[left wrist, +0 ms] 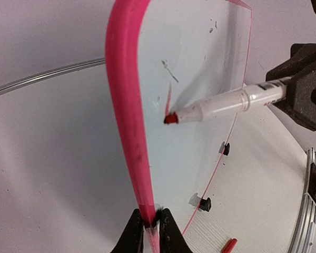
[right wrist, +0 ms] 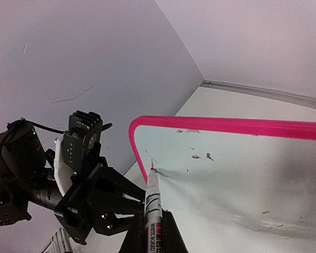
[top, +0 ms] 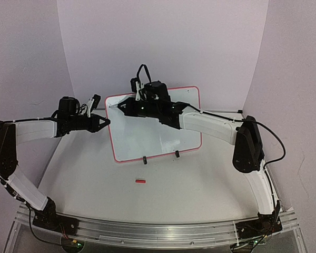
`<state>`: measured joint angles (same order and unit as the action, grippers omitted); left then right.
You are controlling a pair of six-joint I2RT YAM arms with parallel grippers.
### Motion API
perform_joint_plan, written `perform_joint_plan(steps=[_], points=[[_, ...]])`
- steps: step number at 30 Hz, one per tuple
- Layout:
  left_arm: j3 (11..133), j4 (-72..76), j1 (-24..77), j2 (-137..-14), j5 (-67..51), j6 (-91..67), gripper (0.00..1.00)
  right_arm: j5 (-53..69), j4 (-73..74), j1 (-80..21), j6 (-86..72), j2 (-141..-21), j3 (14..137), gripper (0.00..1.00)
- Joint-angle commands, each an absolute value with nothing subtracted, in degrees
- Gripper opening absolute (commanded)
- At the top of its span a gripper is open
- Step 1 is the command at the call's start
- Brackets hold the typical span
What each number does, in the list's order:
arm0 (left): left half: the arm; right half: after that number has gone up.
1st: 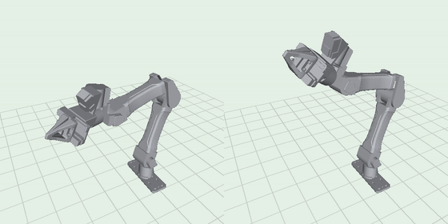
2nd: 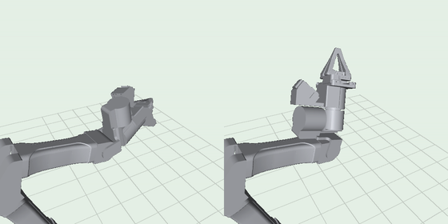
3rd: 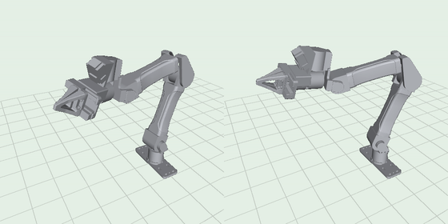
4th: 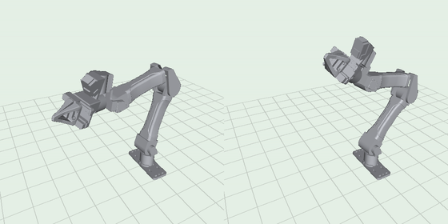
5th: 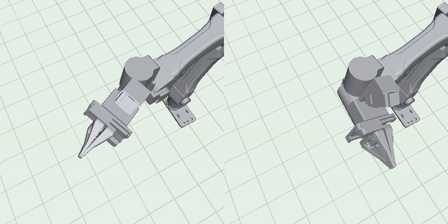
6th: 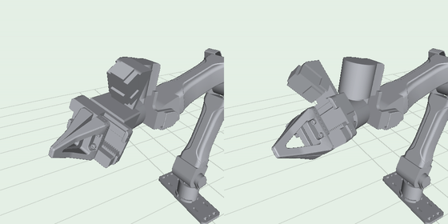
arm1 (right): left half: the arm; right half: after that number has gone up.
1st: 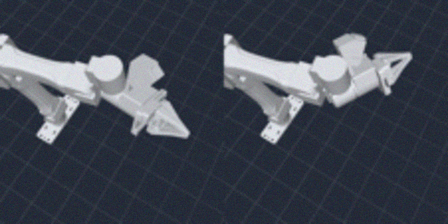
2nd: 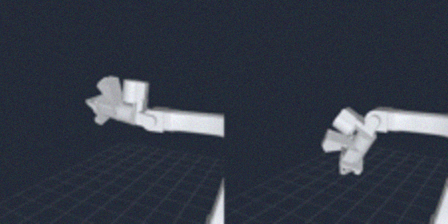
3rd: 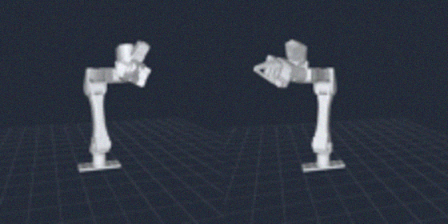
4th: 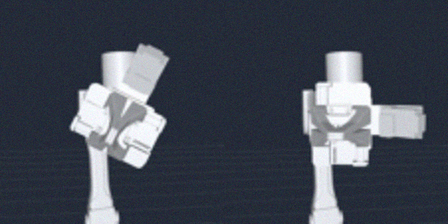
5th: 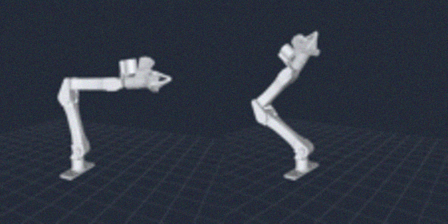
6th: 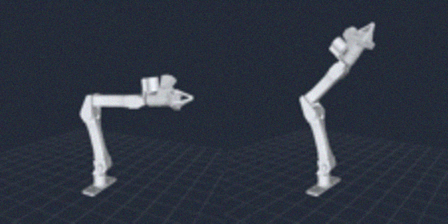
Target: Write a sentence on the whiteboard
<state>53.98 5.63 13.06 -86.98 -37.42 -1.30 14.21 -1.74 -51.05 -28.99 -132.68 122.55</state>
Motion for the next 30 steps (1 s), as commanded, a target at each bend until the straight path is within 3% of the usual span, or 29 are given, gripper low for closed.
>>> perform_joint_plan(steps=[1, 13, 30], points=[[54.5, 6.9, 13.1, -86.8, -38.8, -0.2, 0.09, 13.4, -1.6, -51.2, -28.9, -130.8, 119.5, 0.00], [54.6, 6.4, 13.1, -86.7, -38.5, -0.1, 0.09, 15.6, -1.9, -51.2, -28.8, -128.2, 116.6, 0.00], [54.7, 5.9, 13.1, -86.4, -38.1, -0.1, 0.00, 17.4, -8.6, -51.2, -29.4, -124.9, 114.2, 0.00]])
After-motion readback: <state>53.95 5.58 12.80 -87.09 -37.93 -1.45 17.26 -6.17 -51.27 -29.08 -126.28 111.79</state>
